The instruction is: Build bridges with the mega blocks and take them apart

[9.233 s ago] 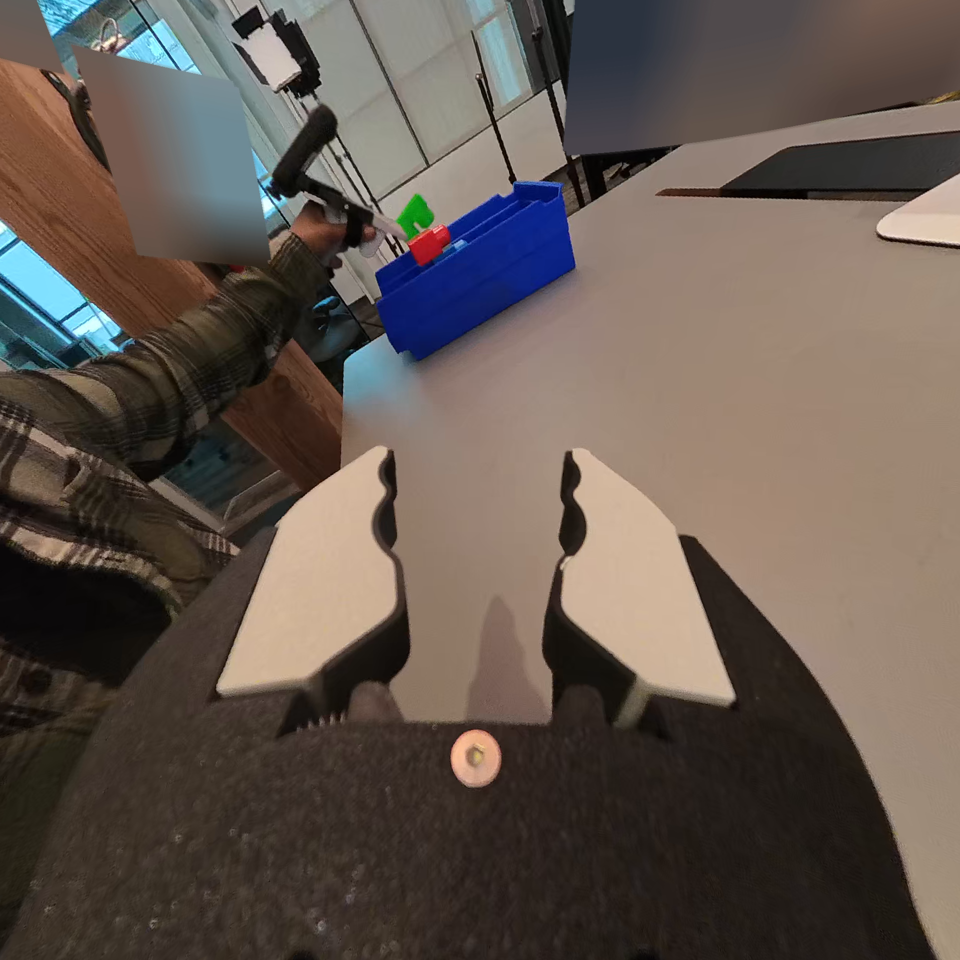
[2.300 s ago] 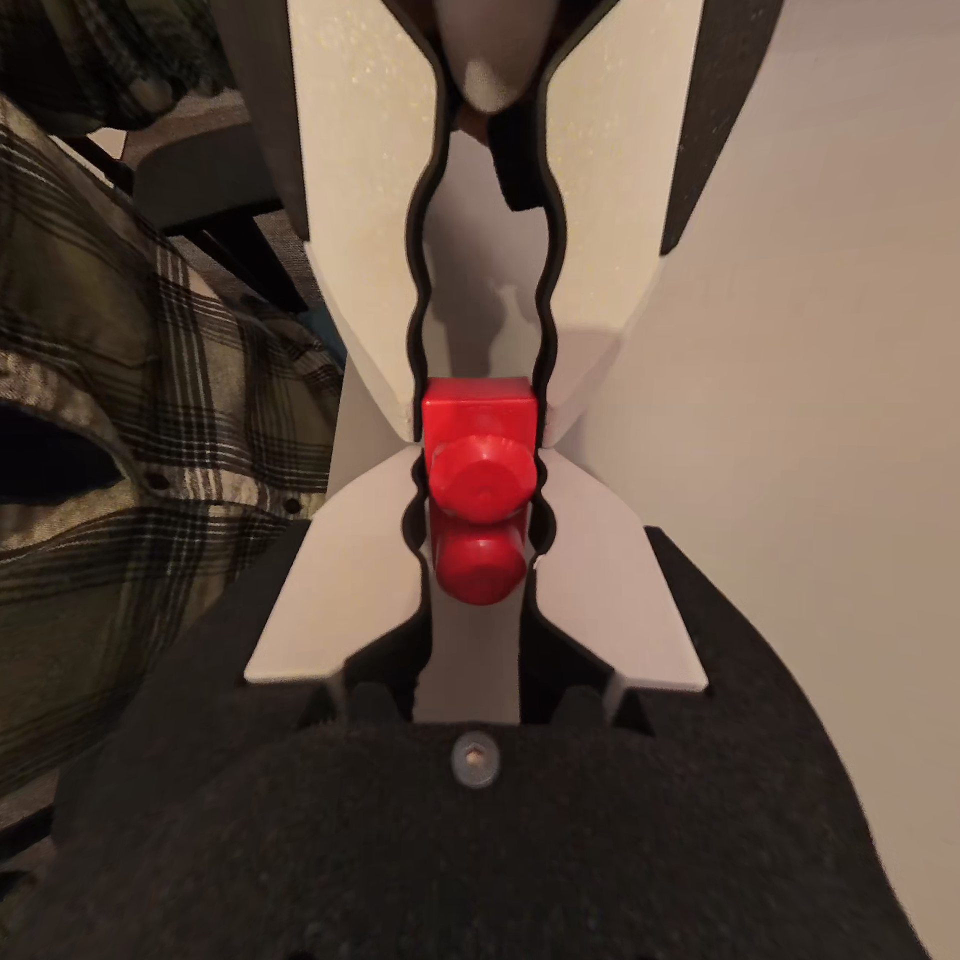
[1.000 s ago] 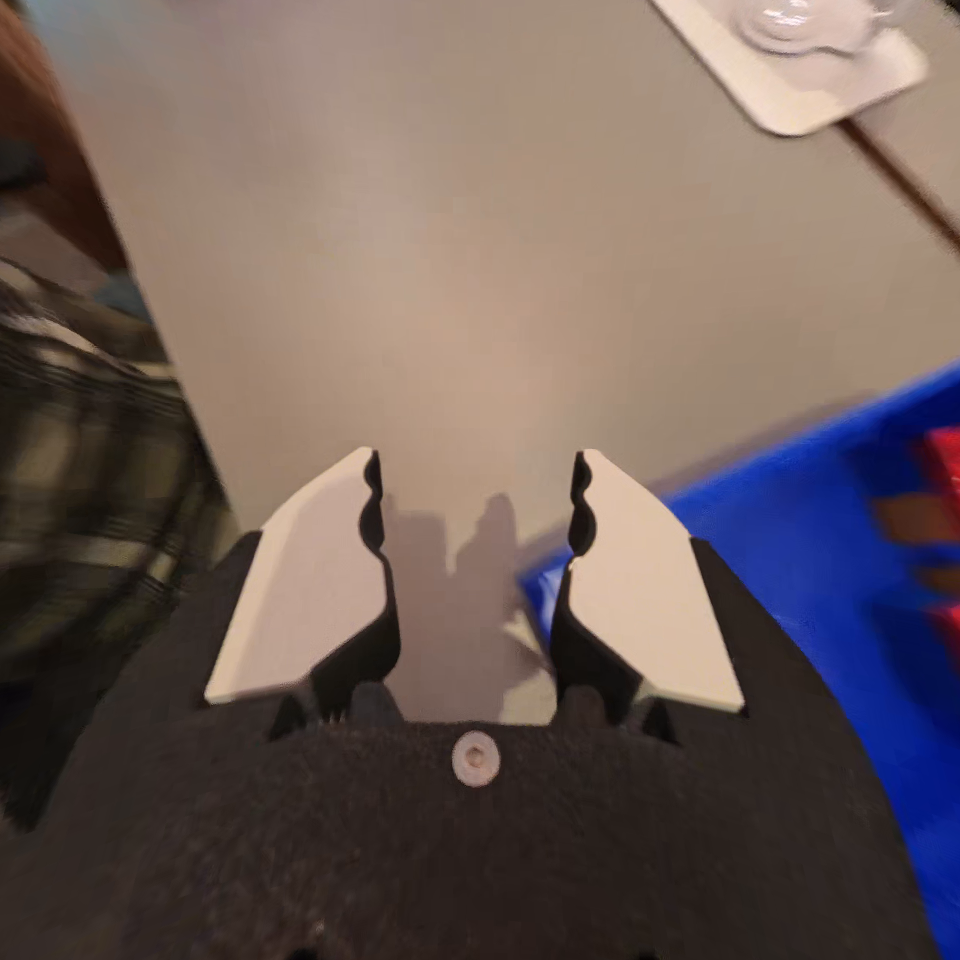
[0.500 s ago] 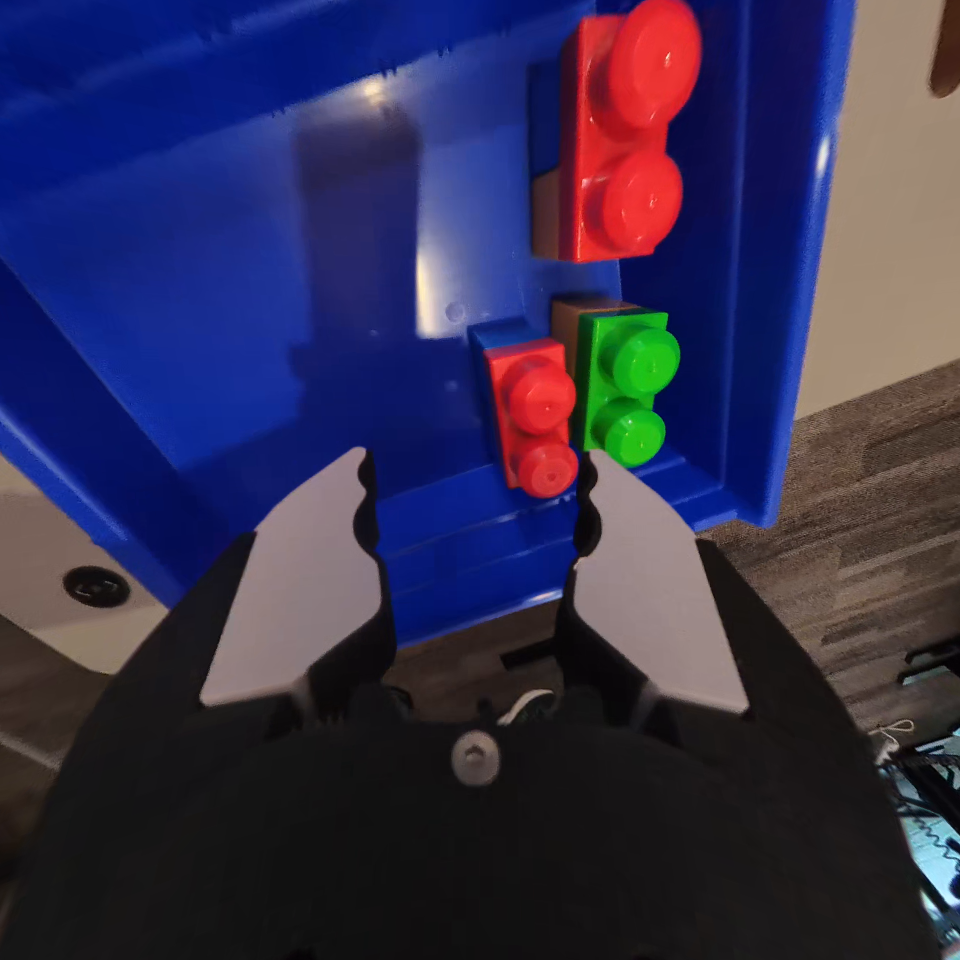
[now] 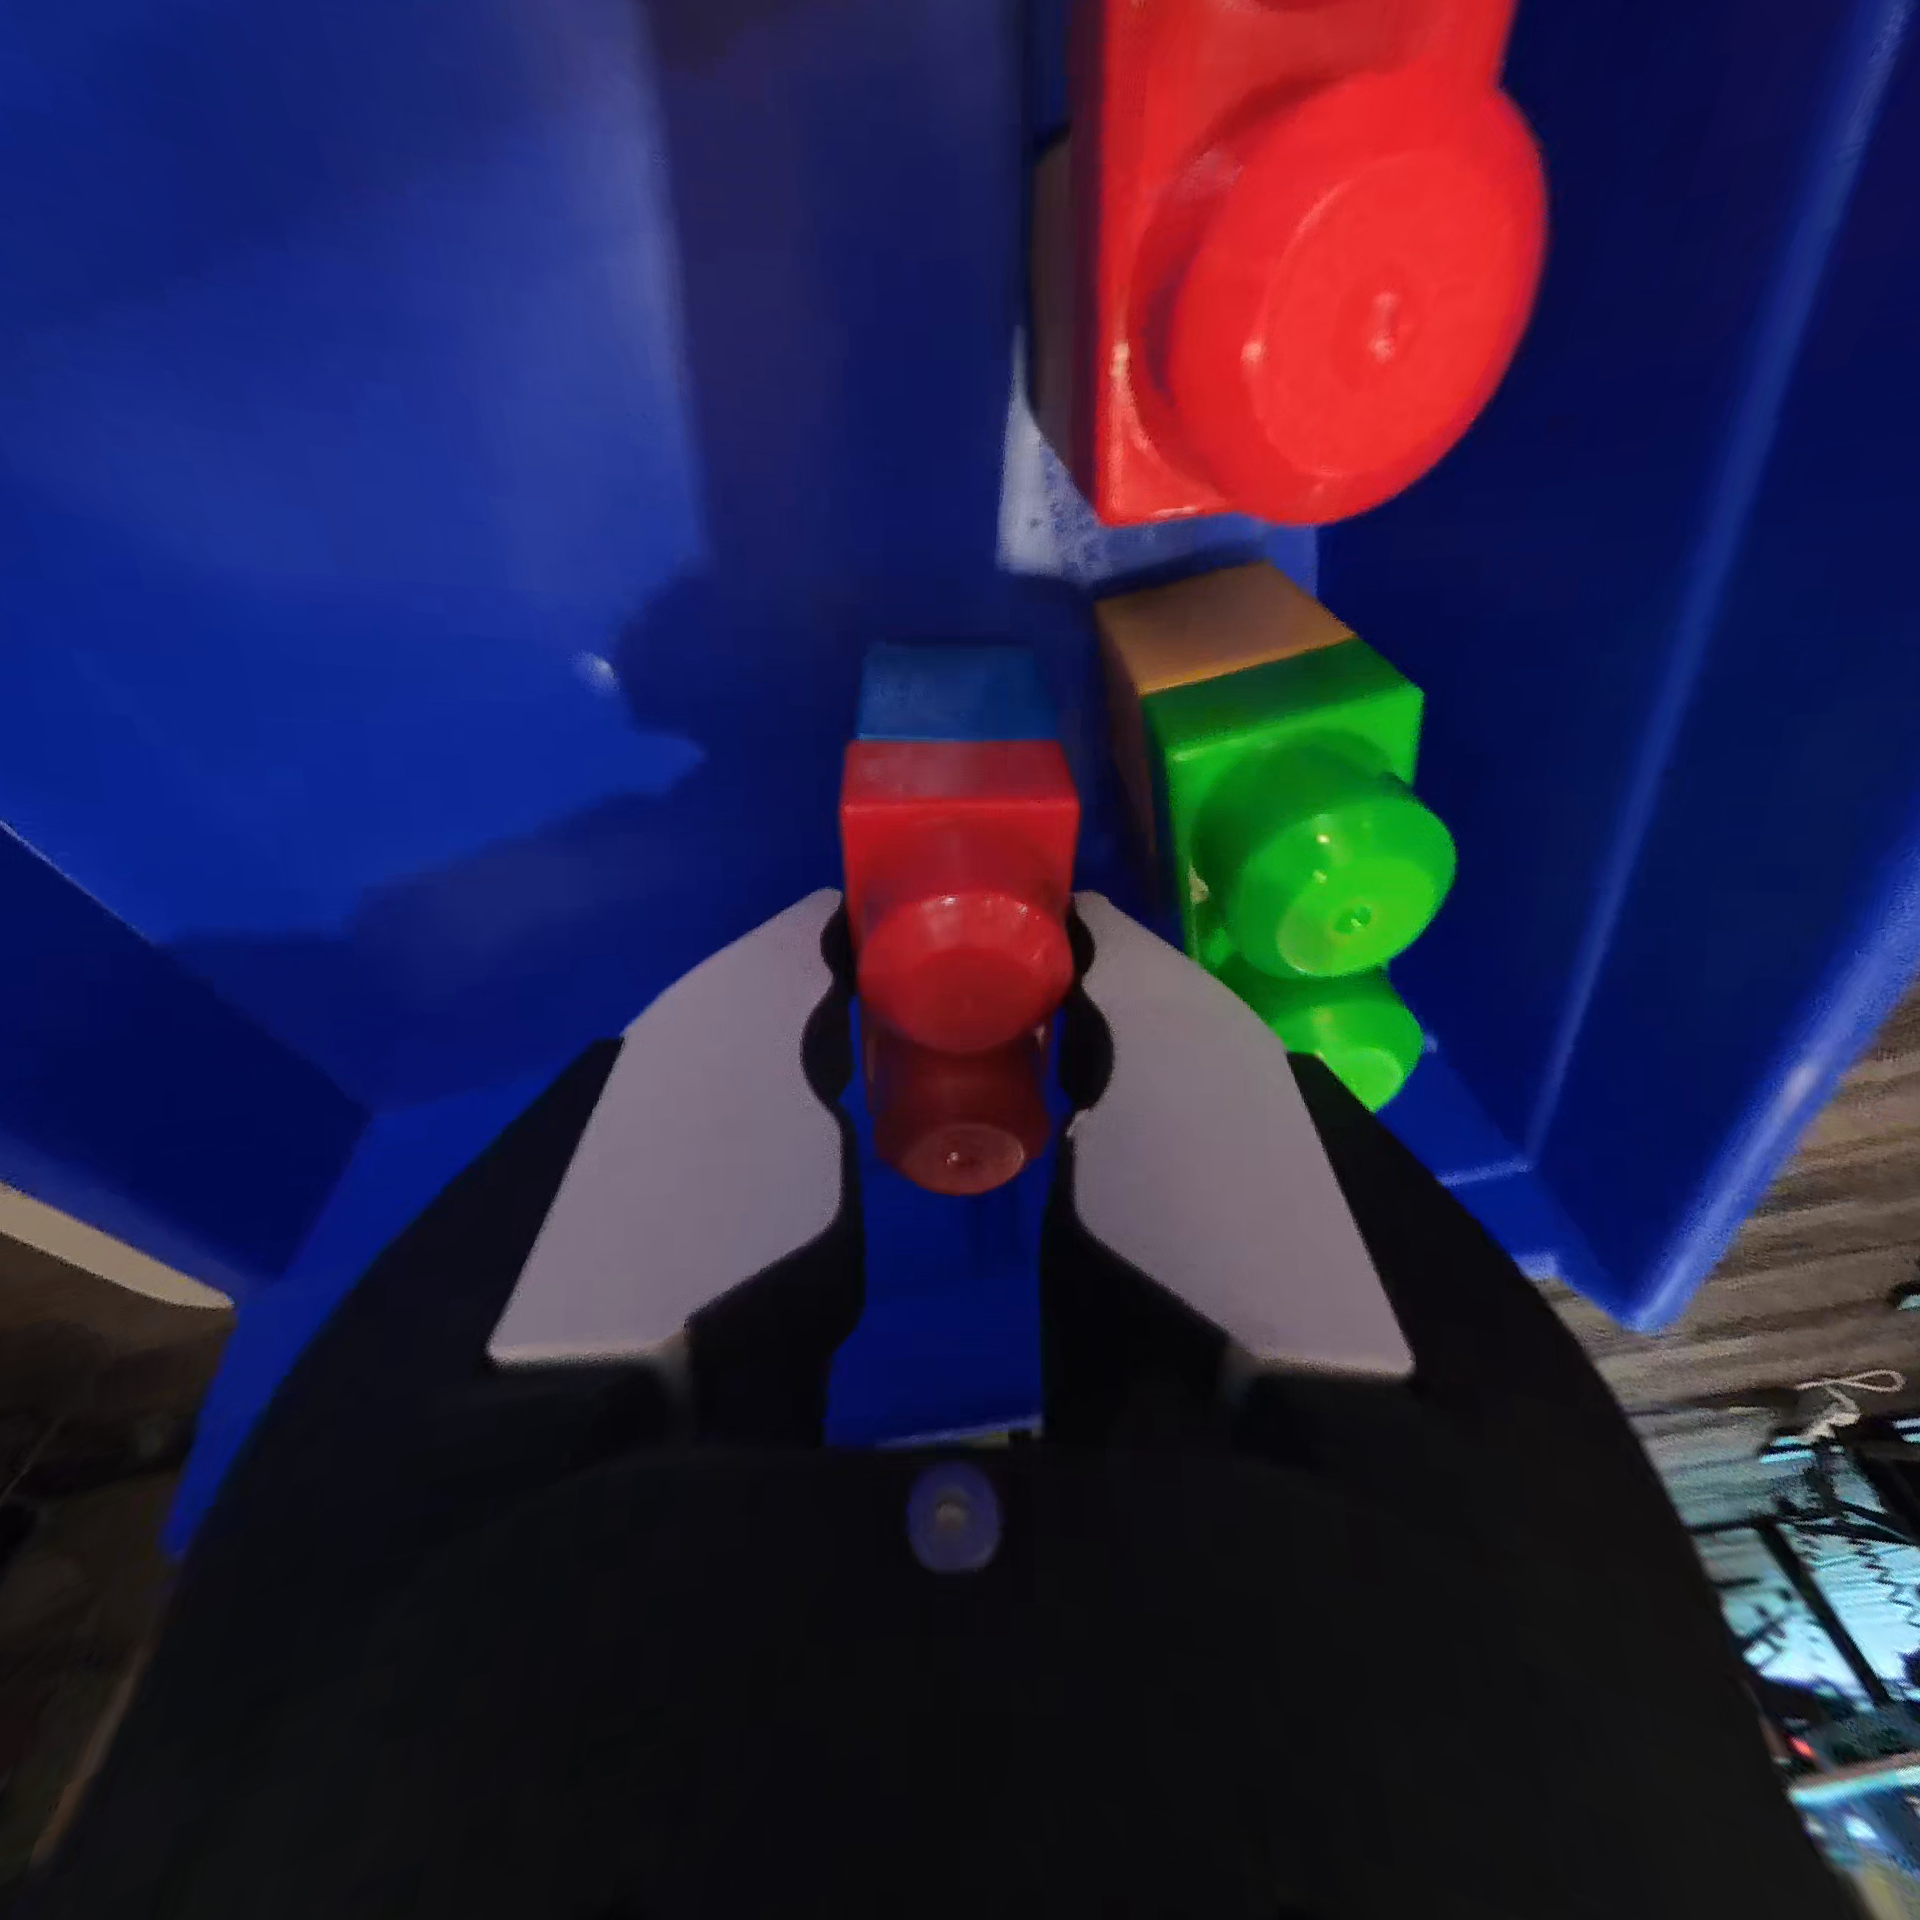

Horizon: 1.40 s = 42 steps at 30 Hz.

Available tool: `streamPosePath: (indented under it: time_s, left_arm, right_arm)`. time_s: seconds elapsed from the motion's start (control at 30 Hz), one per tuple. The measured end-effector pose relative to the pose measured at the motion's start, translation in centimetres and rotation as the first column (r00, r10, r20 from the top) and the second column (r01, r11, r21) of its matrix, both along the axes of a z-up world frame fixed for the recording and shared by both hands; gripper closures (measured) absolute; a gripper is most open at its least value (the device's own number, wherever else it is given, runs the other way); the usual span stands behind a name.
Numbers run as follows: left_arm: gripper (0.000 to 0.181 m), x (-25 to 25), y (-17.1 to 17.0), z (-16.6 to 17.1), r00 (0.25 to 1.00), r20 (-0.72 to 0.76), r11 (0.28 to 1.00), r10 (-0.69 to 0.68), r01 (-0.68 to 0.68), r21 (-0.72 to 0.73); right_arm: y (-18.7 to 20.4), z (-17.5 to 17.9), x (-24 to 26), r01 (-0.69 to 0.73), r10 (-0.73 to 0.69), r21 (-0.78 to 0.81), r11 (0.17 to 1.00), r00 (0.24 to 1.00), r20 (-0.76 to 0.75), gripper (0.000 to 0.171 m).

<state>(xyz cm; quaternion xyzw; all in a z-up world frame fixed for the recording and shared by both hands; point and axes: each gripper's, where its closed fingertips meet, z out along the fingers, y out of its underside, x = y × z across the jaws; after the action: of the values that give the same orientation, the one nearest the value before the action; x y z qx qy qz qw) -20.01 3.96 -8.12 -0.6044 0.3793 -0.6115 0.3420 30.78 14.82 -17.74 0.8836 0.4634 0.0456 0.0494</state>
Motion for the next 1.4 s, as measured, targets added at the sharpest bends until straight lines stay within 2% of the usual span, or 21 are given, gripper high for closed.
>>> streamPosePath:
  time_s: [0.1,0.2,0.33,0.43,0.5,0.6,0.7,0.83,0.87,0.9,1.03,1.13,1.27,1.33,1.37,1.4]
  left_arm:
    - [0.131,0.0,0.2,-0.1,1.0,-0.011,1.0,0.011,-0.011,0.0]
    - [0.126,0.2,1.3,0.9,1.0,0.013,1.0,0.023,-0.024,0.005]
    - [0.116,2.0,3.3,3.6,0.999,0.031,0.999,-0.042,0.042,0.003]
    - [0.112,4.5,4.3,6.2,0.993,0.044,0.993,-0.105,0.103,0.051]
    - [0.107,6.2,4.4,7.2,0.986,0.034,0.985,-0.161,0.159,0.072]
    - [0.105,7.7,3.9,7.2,0.974,0.001,0.972,-0.227,0.227,0.062]
    - [0.107,7.0,3.3,6.8,0.967,0.021,0.967,-0.256,0.255,0.029]
    - [0.129,4.4,2.9,7.2,0.954,0.106,0.96,-0.28,0.279,0.024]
    - [0.144,3.9,2.7,7.0,0.95,0.108,0.956,-0.293,0.292,0.022]
    - [0.145,3.5,2.8,6.8,0.953,0.11,0.959,-0.282,0.281,0.021]
    - [0.145,2.0,2.9,6.8,0.973,0.092,0.977,-0.213,0.213,0.012]
    - [0.146,0.3,3.1,7.0,0.99,0.071,0.992,-0.121,0.118,0.052]
    - [0.146,-7.4,8.1,8.8,0.989,0.114,0.995,0.092,-0.095,0.02]
    - [0.145,-12.5,11.4,9.0,0.968,0.035,0.967,0.25,-0.251,0.047]
    - [0.145,-15.9,13.5,8.8,0.93,-0.051,0.93,0.363,-0.358,0.09]
    - [0.145,-20.1,16.0,8.3,0.853,-0.151,0.864,0.499,-0.475,0.168]
  right_arm:
    - [0.1,2.2,-1.4,0.096,-0.089,0.077,0.992,0.992,-0.086,0.135]
    - [0.1,7.2,-5.1,0.223,-0.164,0.188,0.957,0.945,-0.283,0.135]
    - [-1.5,14.9,-14.7,0.295,-0.096,0.275,0.915,0.822,-0.561,0.135]
    - [-3.7,18.0,-24.1,0.289,0.004,0.271,0.918,0.678,-0.735,0.135]
    - [-4.9,18.1,-29.7,0.269,0.052,0.262,0.927,0.599,-0.799,0.135]
    - [-6.5,17.4,-37.3,0.224,0.109,0.226,0.948,0.438,-0.892,0.136]
    - [-7.9,16.3,-42.6,0.147,0.163,0.222,0.964,0.337,-0.927,0.136]
    - [-8.5,14.6,-46.6,0.092,0.188,0.226,0.97,0.312,-0.931,0.136]
    - [-8.5,14.5,-47.3,0.09,0.185,0.22,0.971,0.298,-0.937,0.136]
    - [-8.3,14.4,-47.7,0.093,0.178,0.212,0.973,0.285,-0.942,0.136]
    - [-8.3,14.7,-49.1,0.085,0.155,0.175,0.981,0.199,-0.968,0.136]
    - [-8.3,15.1,-49.1,0.087,0.163,0.18,0.98,0.173,-0.971,0.136]
    - [-6.4,15.1,-46.1,0.209,0.128,0.152,0.966,0.124,-0.984,0.136]
    - [-6.2,14.4,-45.8,0.233,0.122,0.147,0.961,0.121,-0.985,0.136]
    - [-6.6,14.2,-45.8,0.232,0.12,0.144,0.962,0.113,-0.986,0.136]
    - [-6.9,14.0,-45.8,0.234,0.121,0.143,0.962,0.109,-0.987,0.136]
